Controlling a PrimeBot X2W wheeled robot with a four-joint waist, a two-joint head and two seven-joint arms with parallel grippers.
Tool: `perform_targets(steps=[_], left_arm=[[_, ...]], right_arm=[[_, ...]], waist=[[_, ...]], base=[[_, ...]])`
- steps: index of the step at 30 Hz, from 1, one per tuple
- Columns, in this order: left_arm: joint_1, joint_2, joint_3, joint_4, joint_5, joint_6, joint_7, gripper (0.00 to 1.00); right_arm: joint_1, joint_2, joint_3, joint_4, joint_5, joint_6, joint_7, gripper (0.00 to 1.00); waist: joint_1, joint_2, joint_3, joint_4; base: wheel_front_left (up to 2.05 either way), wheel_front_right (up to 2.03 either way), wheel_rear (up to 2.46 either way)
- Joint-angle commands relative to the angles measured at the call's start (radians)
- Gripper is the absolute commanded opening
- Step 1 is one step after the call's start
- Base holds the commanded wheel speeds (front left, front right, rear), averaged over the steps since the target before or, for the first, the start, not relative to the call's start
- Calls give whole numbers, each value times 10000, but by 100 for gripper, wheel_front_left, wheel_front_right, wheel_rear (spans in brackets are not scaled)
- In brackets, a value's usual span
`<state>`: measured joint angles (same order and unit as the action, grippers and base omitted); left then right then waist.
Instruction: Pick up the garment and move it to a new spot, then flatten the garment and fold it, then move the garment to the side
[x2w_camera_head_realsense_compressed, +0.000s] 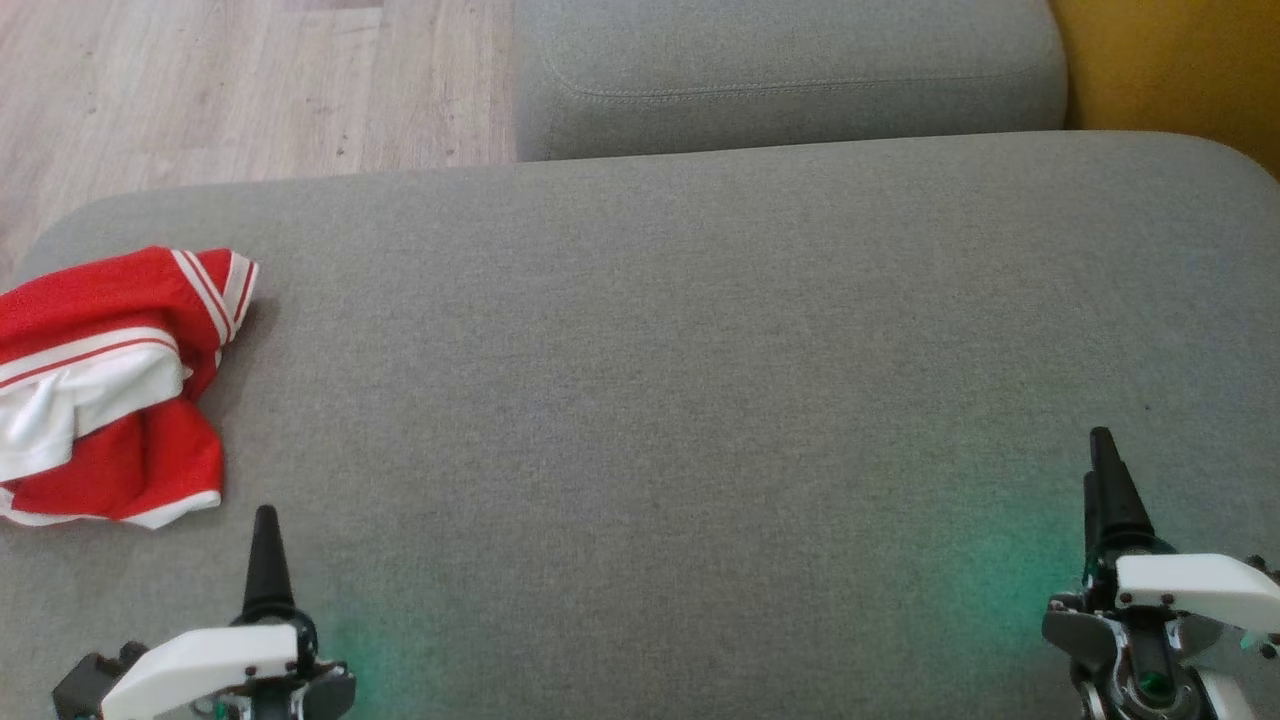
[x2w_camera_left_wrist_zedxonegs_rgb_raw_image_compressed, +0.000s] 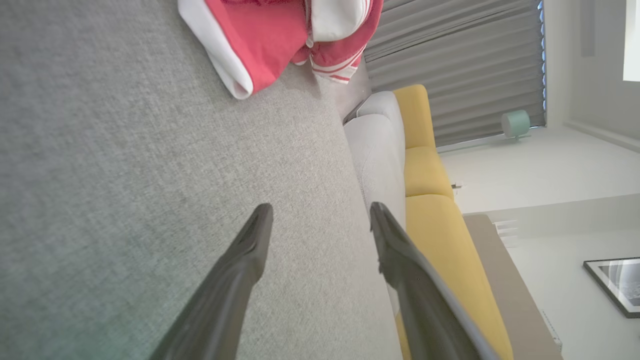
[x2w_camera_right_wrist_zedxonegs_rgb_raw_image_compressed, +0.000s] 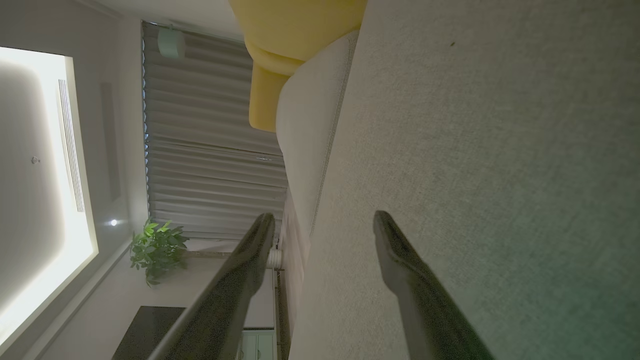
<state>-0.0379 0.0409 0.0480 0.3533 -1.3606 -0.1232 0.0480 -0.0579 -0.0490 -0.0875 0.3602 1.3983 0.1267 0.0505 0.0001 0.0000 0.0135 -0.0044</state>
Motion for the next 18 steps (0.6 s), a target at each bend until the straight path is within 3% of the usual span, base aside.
perform_targets(steps=[1, 18], left_arm=[[-507, 89, -21, -309, 355, -14, -88, 100], [-813, 253, -541, -196, 2883, 77, -591, 100]], right_arm=[[-595, -252, 100, -275, -297, 11, -127, 100], [-1031, -372, 641, 47, -2474, 16, -627, 100]], waist=[[0, 0, 7, 1], [0, 0, 84, -26]], base=[[0, 0, 0], [0, 0, 0]])
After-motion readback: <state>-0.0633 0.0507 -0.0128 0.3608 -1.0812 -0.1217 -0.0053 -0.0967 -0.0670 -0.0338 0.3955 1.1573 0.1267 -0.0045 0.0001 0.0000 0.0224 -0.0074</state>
